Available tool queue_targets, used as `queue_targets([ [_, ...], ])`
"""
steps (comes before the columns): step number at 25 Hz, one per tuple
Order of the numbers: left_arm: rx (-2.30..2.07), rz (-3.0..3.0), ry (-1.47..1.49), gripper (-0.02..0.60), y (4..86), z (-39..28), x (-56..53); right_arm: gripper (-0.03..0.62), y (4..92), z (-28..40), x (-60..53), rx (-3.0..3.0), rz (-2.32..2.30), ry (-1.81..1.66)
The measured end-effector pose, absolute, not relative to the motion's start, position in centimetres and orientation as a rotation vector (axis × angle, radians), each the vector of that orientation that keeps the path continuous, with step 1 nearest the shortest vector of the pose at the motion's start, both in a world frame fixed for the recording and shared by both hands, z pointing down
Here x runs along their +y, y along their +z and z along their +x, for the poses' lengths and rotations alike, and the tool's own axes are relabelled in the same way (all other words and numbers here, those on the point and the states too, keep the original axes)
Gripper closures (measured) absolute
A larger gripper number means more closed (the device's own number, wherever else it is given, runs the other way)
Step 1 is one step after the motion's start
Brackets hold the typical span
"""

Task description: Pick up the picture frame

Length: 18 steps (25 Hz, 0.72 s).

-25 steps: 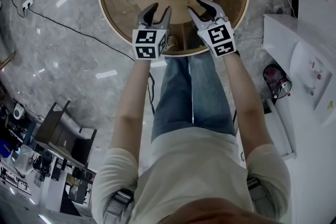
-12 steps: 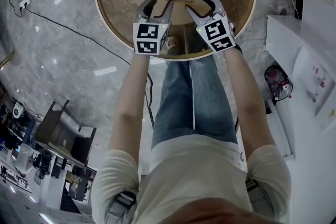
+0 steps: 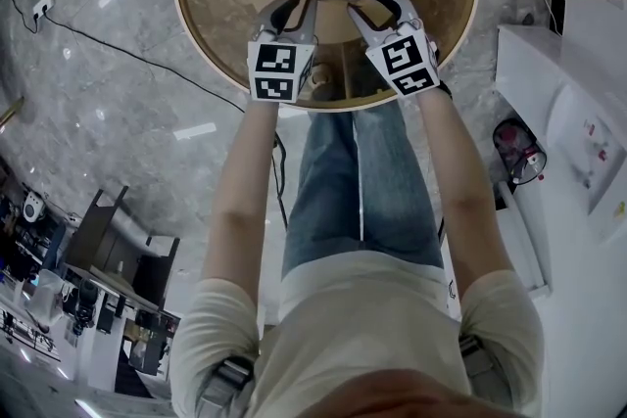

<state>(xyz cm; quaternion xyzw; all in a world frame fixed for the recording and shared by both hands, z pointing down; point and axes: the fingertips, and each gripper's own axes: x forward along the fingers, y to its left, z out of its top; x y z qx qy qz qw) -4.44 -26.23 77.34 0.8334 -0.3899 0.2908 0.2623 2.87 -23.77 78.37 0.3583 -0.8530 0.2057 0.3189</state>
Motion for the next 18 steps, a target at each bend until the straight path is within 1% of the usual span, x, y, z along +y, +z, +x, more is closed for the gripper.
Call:
queue_targets([
  [13,-1.054,2.301,0.789,0.529,74.8,-4.8,-24.4,0.441,74.8,2.7,-22.6,-2.247,0.985,0.497],
  [18,-1.060,2.322,0.770,0.529,72.1,-4.8,-23.3,0.441,72.1,2.6,-21.3,-2.254,1.019,0.487],
])
